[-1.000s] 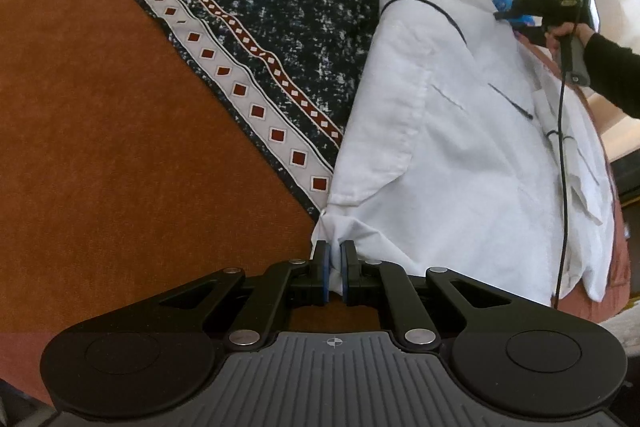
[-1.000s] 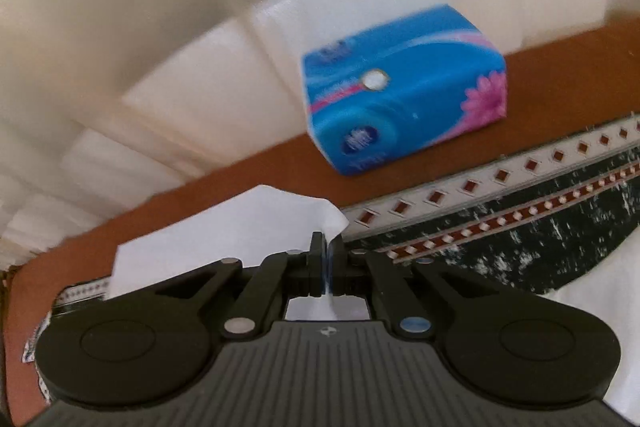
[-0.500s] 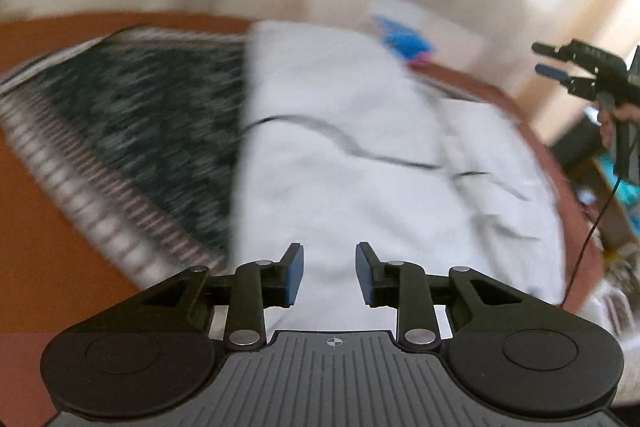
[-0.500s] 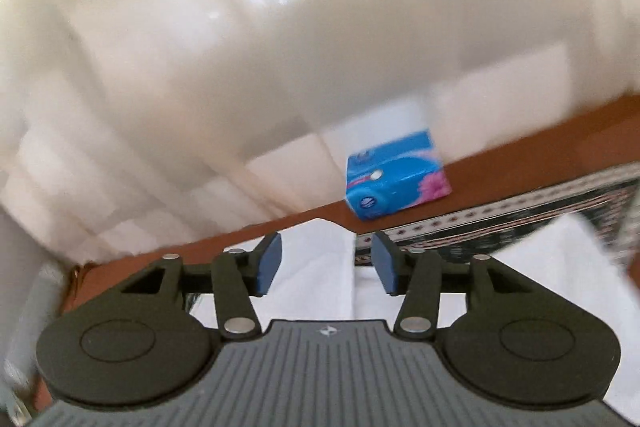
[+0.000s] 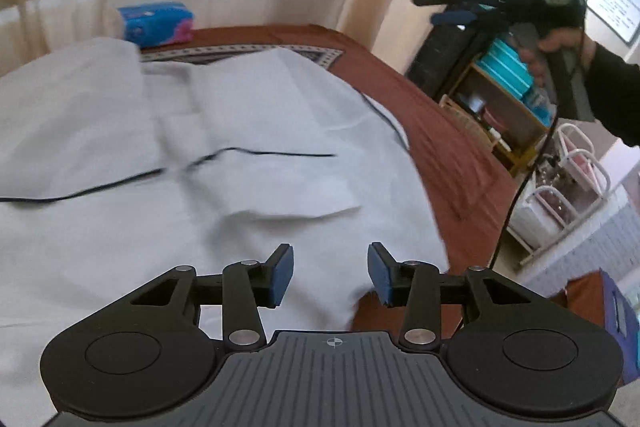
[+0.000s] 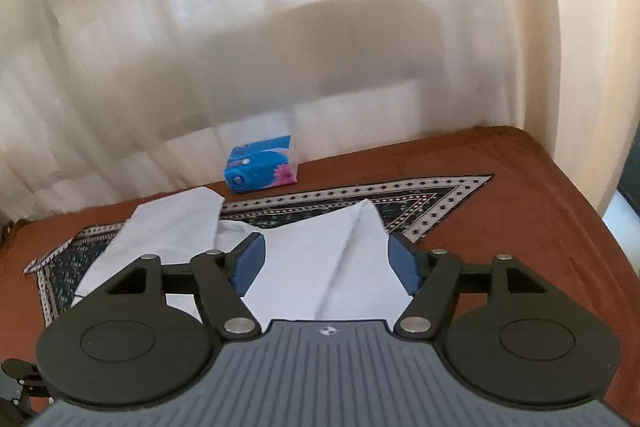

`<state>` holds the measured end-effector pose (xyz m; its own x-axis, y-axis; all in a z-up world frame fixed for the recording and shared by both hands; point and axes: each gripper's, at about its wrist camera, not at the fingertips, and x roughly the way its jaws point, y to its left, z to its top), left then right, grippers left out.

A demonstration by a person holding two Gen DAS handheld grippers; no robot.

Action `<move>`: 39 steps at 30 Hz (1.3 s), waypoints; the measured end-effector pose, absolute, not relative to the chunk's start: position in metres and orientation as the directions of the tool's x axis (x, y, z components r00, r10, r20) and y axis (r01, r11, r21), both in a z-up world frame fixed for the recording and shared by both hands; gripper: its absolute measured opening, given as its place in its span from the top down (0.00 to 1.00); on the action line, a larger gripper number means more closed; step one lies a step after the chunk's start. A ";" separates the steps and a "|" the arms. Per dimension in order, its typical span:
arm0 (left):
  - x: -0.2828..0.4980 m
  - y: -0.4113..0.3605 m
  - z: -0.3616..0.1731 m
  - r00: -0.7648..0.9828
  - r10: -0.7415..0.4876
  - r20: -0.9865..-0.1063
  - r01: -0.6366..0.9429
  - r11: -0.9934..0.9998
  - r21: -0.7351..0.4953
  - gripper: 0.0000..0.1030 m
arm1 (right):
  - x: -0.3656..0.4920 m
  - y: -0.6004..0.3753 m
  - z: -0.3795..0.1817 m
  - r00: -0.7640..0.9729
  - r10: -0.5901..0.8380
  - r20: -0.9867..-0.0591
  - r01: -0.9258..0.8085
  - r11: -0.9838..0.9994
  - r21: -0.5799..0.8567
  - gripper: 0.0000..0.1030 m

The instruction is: Fold clothes

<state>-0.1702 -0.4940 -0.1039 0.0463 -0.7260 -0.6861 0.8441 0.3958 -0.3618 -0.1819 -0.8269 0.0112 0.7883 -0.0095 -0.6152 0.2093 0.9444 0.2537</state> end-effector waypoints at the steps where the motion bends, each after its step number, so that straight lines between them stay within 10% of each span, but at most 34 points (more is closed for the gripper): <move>1: -0.179 -0.508 -0.107 0.061 -0.717 -0.695 0.836 0.417 -0.357 0.44 | -0.178 -0.838 0.006 0.786 0.020 -0.617 0.183 0.947 0.263 0.30; 18: -0.264 -0.578 -0.149 0.131 -0.462 -0.877 0.425 0.826 -0.372 0.43 | -0.039 -0.931 -0.100 0.571 0.365 -0.735 -0.181 0.930 0.321 0.29; 39: -0.263 -0.585 -0.181 0.184 -0.495 -0.849 0.109 0.869 -0.482 0.35 | 0.009 -0.920 -0.167 0.381 0.502 -0.776 -0.225 0.865 0.448 0.42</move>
<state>-0.2630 -0.5852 -0.1811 0.1841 -0.4946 -0.8494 0.1089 0.8691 -0.4824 0.0085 -0.9200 -0.1668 0.3813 0.5017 -0.7765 -0.2251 0.8651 0.4483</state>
